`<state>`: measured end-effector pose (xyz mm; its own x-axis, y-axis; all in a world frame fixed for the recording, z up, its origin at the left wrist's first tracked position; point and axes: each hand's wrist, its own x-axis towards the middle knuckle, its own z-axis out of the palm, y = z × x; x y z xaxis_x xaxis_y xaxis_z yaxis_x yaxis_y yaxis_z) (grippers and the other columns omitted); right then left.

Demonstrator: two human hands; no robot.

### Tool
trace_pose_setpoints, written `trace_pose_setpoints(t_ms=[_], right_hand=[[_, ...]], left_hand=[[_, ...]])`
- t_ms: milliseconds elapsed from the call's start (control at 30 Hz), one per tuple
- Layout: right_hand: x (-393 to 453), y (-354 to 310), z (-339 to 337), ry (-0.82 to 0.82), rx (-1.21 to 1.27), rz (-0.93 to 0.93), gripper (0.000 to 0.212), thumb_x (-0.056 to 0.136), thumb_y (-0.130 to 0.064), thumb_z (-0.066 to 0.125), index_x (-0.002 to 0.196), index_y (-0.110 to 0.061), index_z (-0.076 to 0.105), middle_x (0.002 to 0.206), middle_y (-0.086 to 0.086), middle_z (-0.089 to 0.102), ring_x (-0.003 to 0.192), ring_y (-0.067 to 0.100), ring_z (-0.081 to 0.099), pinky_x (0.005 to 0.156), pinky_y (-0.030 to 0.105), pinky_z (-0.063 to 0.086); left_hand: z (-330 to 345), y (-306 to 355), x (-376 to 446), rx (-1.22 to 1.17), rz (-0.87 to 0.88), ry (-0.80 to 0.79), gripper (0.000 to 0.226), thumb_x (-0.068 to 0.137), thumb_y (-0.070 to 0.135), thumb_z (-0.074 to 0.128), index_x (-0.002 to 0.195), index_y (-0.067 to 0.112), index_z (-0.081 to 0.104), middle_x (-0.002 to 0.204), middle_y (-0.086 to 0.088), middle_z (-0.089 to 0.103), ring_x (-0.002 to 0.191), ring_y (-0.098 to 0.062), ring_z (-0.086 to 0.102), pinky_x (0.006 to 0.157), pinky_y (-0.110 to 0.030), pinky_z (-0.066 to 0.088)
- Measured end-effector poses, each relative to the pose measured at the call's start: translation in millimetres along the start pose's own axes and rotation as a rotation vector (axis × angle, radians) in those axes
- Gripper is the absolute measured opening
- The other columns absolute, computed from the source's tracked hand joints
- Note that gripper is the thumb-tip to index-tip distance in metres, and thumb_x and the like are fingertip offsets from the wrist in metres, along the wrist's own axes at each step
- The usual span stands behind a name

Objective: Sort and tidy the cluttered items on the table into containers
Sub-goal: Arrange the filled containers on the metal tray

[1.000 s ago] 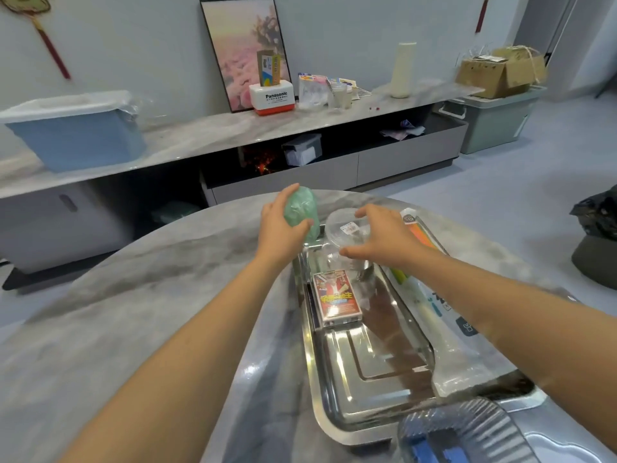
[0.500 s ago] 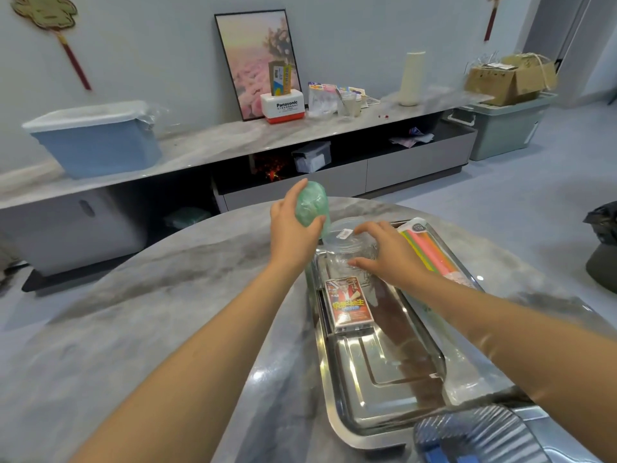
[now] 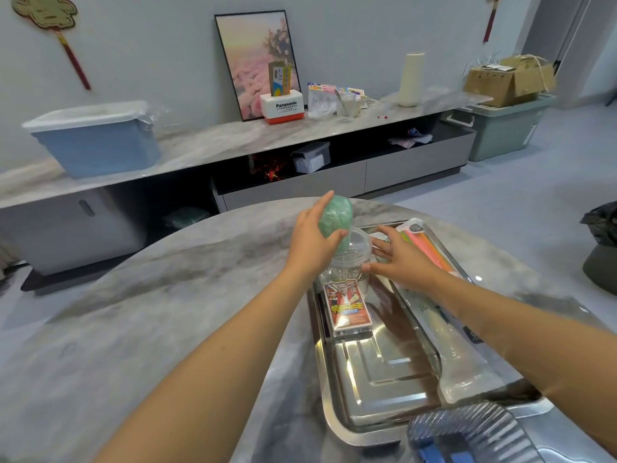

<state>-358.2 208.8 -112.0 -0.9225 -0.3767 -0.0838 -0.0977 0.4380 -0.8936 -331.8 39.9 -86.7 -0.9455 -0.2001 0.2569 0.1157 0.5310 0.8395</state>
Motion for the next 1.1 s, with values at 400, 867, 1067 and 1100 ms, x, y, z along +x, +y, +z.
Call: trace_pose_setpoints(t_ms=[400,867,1067,1100], right_hand=[[-18.4,-16.8,-4.3,-0.034,-0.106,0.02,0.078,0.086,-0.009,0.064,0.149,-0.012,0.017,0.153,0.005,0.026,0.138,0.019,0.033,0.11,0.032,0.033],[-196.0,-63.9,-16.5,0.023,-0.314,0.044,0.036,0.091,-0.019,0.055,0.127,-0.015,0.055,0.132,0.001,0.057,0.12,0.013,0.053,0.106,0.032,0.039],[-261.6,-62.6,-19.5,-0.087,-0.305,0.306,0.037,0.1,-0.027,0.039,0.133,-0.013,0.045,0.139,0.011,0.045,0.116,0.022,0.049,0.1,0.037,0.041],[-269.3,-60.5,-18.5,-0.106,-0.241,0.347,0.03,0.1,-0.026,0.038,0.125,-0.013,0.05,0.13,0.014,0.05,0.102,0.021,0.052,0.093,0.041,0.048]], left_hand=[[1.5,-2.6,-16.8,0.027,-0.106,-0.077,0.113,0.085,0.023,0.069,0.143,0.031,-0.028,0.15,-0.003,0.036,0.132,-0.023,0.042,0.098,-0.033,0.039],[-13.7,92.8,-195.5,0.025,-0.232,-0.34,0.04,0.097,0.025,0.048,0.135,0.014,0.046,0.135,-0.006,0.052,0.118,-0.016,0.051,0.101,-0.029,0.041],[-21.2,115.1,-257.7,-0.15,-0.569,-0.45,0.036,0.099,0.018,0.038,0.134,0.018,0.04,0.112,-0.003,0.052,0.087,-0.017,0.052,0.085,-0.039,0.055],[-22.6,117.3,-263.8,-0.178,-0.619,-0.459,0.032,0.099,0.018,0.038,0.13,0.016,0.043,0.107,-0.002,0.051,0.086,-0.017,0.052,0.085,-0.042,0.055]])
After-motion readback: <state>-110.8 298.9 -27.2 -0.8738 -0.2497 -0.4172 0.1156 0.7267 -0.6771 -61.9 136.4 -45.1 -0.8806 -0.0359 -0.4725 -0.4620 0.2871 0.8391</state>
